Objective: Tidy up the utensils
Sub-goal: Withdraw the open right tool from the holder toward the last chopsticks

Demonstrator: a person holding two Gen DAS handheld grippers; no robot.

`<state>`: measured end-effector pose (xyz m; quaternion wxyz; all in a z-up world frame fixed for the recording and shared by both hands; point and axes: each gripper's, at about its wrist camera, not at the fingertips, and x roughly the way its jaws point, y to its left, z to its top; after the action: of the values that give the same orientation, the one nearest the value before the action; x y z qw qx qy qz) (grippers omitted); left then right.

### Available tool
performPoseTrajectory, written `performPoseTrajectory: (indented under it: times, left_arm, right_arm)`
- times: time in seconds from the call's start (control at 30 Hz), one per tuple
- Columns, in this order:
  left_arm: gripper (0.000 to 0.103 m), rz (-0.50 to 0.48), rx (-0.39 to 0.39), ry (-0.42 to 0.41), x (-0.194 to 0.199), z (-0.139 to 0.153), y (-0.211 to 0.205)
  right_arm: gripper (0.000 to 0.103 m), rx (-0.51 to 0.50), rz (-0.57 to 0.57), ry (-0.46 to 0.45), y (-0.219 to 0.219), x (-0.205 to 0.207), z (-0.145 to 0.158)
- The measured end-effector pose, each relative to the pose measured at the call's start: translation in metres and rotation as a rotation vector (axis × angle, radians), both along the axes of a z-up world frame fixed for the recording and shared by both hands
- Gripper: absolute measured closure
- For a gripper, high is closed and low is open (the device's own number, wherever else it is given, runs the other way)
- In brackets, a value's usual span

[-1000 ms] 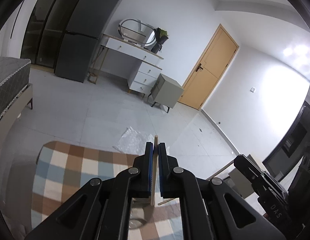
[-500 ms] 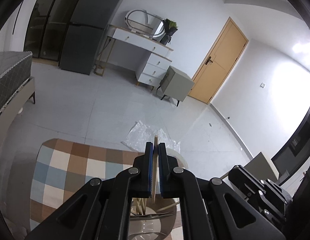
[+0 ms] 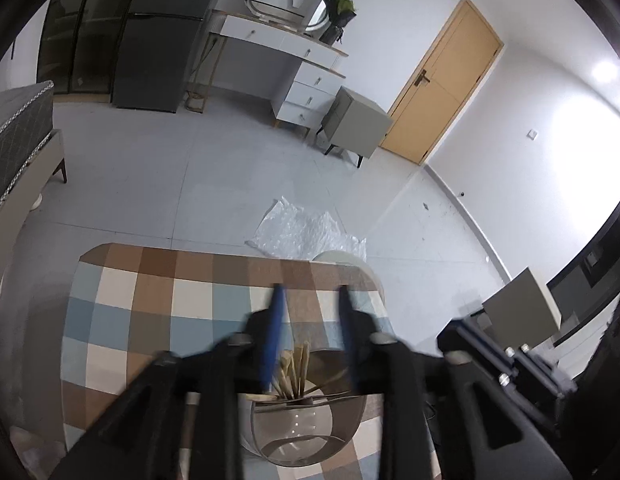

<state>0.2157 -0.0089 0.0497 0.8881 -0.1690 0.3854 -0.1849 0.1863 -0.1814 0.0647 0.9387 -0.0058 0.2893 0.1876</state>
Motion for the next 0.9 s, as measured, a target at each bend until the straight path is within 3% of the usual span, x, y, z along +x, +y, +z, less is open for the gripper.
performPoseTrajectory:
  times: [0.03, 0.07, 0.2, 0.3, 0.4, 0.47, 0.67, 0.9]
  left_arm:
    - [0.056, 0.02, 0.002, -0.008, -0.003, 0.003, 0.003]
    - [0.05, 0.04, 0.007, -0.014, -0.006, 0.005, 0.005]
    - [0.044, 0.085, 0.002, -0.023, -0.019, 0.014, 0.016]
    - [0.042, 0.117, 0.04, -0.036, -0.029, 0.02, 0.019]
    - [0.032, 0.139, 0.067, -0.054, -0.043, 0.025, 0.021]
    - [0.026, 0.171, 0.09, -0.068, -0.052, 0.028, 0.023]
    - [0.021, 0.203, 0.155, -0.089, -0.078, 0.027, 0.022]
    - [0.02, 0.269, 0.203, -0.102, -0.118, 0.016, 0.027]
  right_arm:
    - [0.087, 0.003, -0.003, 0.004, -0.001, -0.001, 0.0]
    - [0.086, 0.007, -0.007, 0.009, -0.004, -0.005, -0.002]
    - [0.083, 0.028, -0.019, 0.031, -0.013, -0.02, -0.006]
    - [0.08, 0.047, -0.025, 0.051, -0.018, -0.033, -0.007]
    - [0.075, 0.062, -0.037, 0.051, -0.021, -0.047, -0.005]
    - [0.064, 0.074, -0.042, 0.04, -0.022, -0.056, -0.004]
    - [0.042, 0.111, -0.053, 0.011, -0.028, -0.083, 0.002]
    - [0.035, 0.173, -0.025, -0.032, -0.03, -0.117, 0.007]
